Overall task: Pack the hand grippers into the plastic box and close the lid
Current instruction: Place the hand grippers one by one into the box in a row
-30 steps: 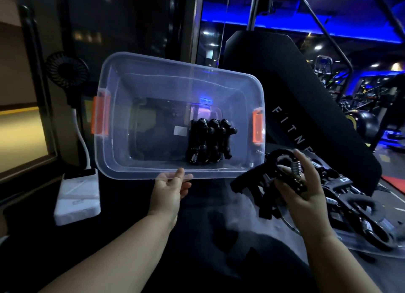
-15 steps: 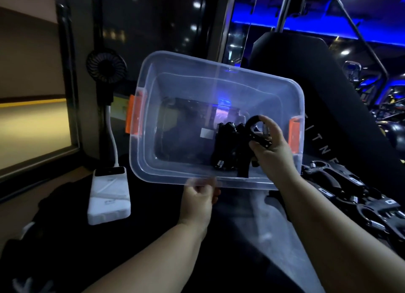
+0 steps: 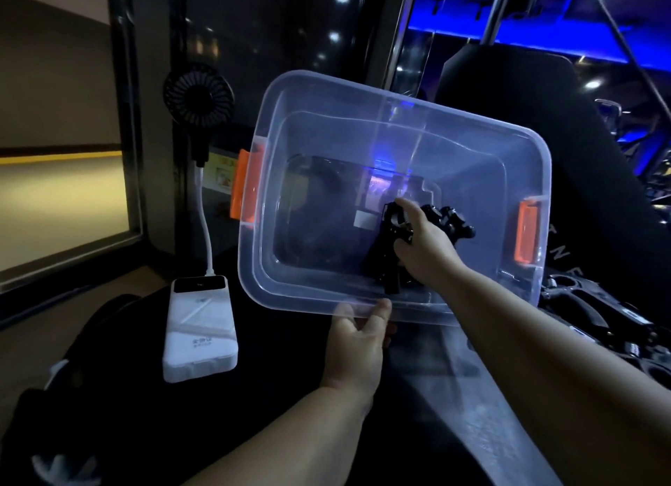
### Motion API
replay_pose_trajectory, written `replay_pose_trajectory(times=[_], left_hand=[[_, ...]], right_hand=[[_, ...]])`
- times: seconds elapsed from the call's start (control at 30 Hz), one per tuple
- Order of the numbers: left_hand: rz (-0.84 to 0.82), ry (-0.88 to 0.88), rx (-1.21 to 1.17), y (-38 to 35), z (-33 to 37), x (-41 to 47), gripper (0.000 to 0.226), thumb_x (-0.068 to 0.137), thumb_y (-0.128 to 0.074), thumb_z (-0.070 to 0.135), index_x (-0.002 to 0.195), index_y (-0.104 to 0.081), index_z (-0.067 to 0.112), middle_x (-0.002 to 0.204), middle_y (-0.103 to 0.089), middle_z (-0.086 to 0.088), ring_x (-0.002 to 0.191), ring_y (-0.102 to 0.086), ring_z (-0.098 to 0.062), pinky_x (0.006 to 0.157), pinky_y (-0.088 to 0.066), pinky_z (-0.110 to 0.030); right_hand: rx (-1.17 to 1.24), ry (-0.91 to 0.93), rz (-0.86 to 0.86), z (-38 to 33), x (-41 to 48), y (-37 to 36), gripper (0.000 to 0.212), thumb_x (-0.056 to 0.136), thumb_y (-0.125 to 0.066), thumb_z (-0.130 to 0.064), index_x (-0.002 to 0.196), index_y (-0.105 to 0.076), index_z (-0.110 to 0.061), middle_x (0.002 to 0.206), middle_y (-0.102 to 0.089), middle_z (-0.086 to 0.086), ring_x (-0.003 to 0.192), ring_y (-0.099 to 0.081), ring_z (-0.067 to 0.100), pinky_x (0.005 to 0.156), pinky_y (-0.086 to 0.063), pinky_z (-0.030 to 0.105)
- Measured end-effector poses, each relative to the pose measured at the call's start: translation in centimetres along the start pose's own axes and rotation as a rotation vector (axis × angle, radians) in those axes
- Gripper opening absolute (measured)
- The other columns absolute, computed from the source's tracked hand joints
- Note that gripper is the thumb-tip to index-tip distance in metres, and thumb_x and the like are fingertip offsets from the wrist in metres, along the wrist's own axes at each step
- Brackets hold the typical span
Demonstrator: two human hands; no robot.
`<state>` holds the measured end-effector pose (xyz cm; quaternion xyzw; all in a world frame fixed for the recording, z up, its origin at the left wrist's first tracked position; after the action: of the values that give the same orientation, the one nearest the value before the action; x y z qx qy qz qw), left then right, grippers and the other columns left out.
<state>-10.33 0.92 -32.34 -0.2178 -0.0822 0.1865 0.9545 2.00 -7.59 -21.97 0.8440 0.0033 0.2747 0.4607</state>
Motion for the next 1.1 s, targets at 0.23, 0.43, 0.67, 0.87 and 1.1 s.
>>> replay_pose_trajectory(times=[0.23,0.43,0.67,0.87,1.1], left_hand=[[-0.003,-0.003,0.013,0.0,0.0,0.1,0.021,0.086,-0.065,0.03,0.082,-0.053,0.014,0.071,-0.064,0.002,0.065,-0.062,-0.007,0.062,-0.049,-0.021],[-0.024,-0.001,-0.021,0.0,0.3,0.1,0.019,0.087,-0.064,0.026,0.082,-0.052,0.012,0.072,-0.062,0.0,0.062,-0.06,-0.005,0.061,-0.05,-0.019],[-0.029,0.008,-0.015,0.1,0.5,-0.2,0.021,0.086,-0.065,0.03,0.083,-0.054,0.013,0.071,-0.062,0.002,0.064,-0.06,-0.007,0.061,-0.05,-0.017],[-0.032,0.015,-0.025,0.1,0.6,-0.2,0.02,0.086,-0.064,0.03,0.084,-0.053,0.013,0.073,-0.063,0.002,0.065,-0.06,-0.004,0.062,-0.051,-0.016],[-0.037,0.009,-0.013,0.1,0.9,-0.4,0.02,0.087,-0.063,0.028,0.084,-0.052,0.012,0.073,-0.061,0.001,0.069,-0.058,-0.011,0.066,-0.049,-0.022]], right_hand=[[-0.28,0.064,-0.061,-1.1,1.7,-1.2,0.071,0.082,-0.052,-0.019,0.145,-0.025,-0.036,0.125,-0.057,0.007,0.111,-0.051,0.028,0.076,-0.036,0.029],[-0.598,0.142,0.036,-1.7,2.5,-1.1,0.066,0.08,-0.057,-0.037,0.141,-0.033,-0.03,0.118,-0.061,0.003,0.12,-0.036,0.03,0.091,-0.033,0.038],[-0.685,0.077,0.01,-0.3,4.2,-0.9,0.058,0.078,-0.056,-0.043,0.133,-0.041,-0.035,0.135,-0.038,0.003,0.133,-0.02,0.026,0.106,-0.018,0.044],[-0.556,0.087,0.017,0.8,4.6,-1.8,0.054,0.086,-0.053,-0.033,0.137,-0.036,-0.029,0.143,-0.04,-0.004,0.137,-0.028,0.019,0.113,-0.014,0.042],[-0.602,0.072,-0.04,0.8,5.6,-1.5,0.062,0.087,-0.056,-0.042,0.143,-0.032,-0.031,0.15,-0.036,-0.007,0.141,-0.026,0.017,0.114,-0.016,0.041]])
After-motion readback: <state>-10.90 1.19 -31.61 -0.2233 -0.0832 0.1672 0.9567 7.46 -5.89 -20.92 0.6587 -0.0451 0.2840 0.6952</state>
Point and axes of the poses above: each hand's wrist, its own x-axis towards the middle knuckle, its own y-axis out of the back of the hand, z = x × y, the point moved 2 cm from there along x, towards the middle knuckle
